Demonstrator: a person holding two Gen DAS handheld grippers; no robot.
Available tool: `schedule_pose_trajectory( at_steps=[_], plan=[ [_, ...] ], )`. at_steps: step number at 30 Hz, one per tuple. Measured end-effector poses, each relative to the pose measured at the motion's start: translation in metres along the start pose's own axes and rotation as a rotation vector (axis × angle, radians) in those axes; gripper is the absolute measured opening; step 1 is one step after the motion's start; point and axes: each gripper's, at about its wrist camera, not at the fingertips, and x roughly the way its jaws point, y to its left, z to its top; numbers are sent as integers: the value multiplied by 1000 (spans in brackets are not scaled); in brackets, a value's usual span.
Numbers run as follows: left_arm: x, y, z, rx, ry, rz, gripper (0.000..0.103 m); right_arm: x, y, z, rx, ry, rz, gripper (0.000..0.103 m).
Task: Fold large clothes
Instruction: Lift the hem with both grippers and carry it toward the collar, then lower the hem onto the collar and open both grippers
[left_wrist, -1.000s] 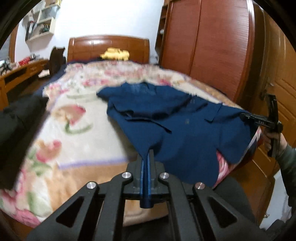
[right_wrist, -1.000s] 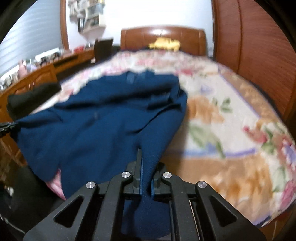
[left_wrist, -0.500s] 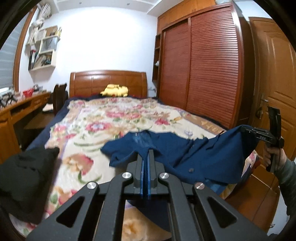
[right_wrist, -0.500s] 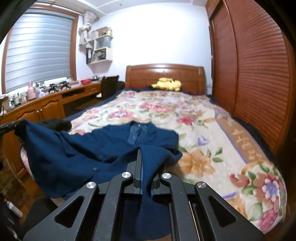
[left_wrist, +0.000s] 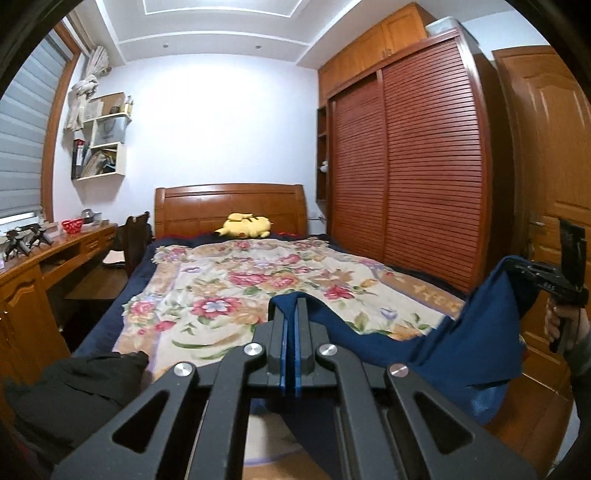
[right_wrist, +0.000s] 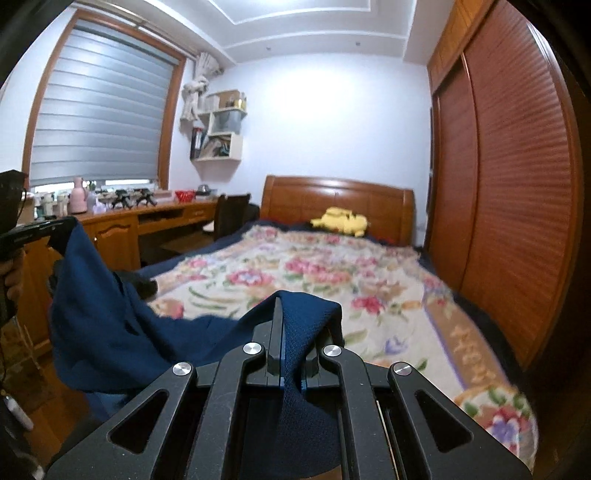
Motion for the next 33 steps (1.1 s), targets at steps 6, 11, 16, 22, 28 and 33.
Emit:
schedule_pose_trajectory(
  at_steps=[6, 11, 16, 22, 28, 33],
  plan=[
    [65, 27, -14, -26, 90, 69, 0, 64, -15, 11, 18, 69, -44, 2],
    [132, 51, -46, -57, 187, 115, 0, 145, -27, -10, 21, 171, -72, 2],
    [197, 80, -75, -93, 267, 133, 0, 223, -45, -38, 39, 253, -89, 2],
    [262, 99, -86, -107, 313, 164, 0, 294, -70, -60, 53, 302, -99, 2],
    [317, 108, -77, -105, 317, 192, 0, 348, -88, -60, 57, 308, -125, 2],
    [340, 106, -82, -94, 345, 185, 0, 389, -97, -73, 57, 387, -181, 2]
  ],
)
